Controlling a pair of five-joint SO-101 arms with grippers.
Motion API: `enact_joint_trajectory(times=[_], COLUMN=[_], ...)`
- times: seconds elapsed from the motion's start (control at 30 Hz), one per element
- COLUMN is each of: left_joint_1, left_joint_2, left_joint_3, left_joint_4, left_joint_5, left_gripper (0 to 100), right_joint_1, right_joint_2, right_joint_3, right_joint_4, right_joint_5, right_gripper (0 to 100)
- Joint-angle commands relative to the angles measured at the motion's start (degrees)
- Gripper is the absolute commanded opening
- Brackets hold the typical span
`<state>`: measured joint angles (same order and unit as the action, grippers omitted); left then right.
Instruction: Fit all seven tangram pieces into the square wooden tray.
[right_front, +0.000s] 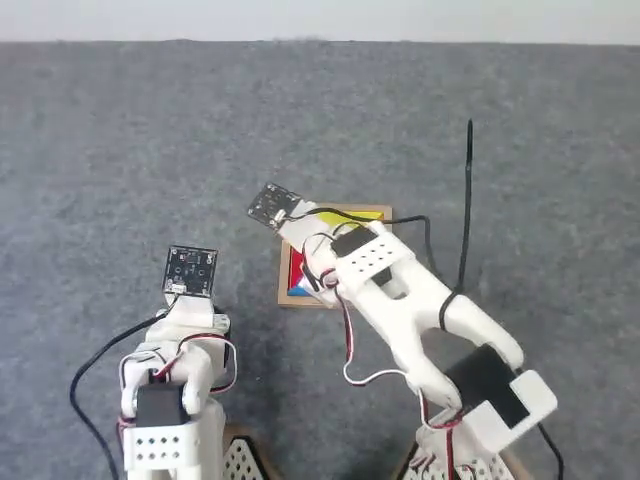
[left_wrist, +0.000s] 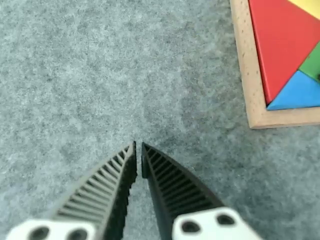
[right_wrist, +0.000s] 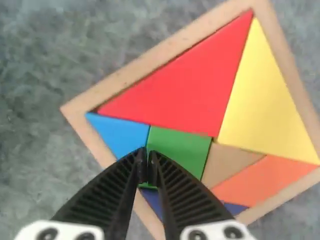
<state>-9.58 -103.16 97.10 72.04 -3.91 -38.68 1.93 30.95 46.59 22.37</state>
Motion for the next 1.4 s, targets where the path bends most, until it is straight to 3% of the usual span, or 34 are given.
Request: enact_joint_trajectory(times=[0.0,0.47,0.9,1.37], left_joint_1=[0.26,0.26,0.26,0.26], left_joint_2=[-0.97,-0.97,-0.97,-0.97], left_joint_3=[-0.57,-0.57,-0.57,-0.57], left_joint_4=[0.18,0.18,0.18,0.18], left_joint_5=[-0.09,-0.09,-0.09,-0.09], left_gripper=[2,2,2,2], right_joint_1=[-0.48,-3.56,-3.91,-6.11], right_joint_2=[-0.04,4.62,-13.14,-3.65], right_joint_3=[-1.58,-1.14,7.12,5.01], right_joint_4=[-1.89,-1.89,-4.79,-7.43], right_joint_5=[-0.53,-0.09,-0.53,-0.53], right_gripper=[0.8,0.8,0.8,0.8])
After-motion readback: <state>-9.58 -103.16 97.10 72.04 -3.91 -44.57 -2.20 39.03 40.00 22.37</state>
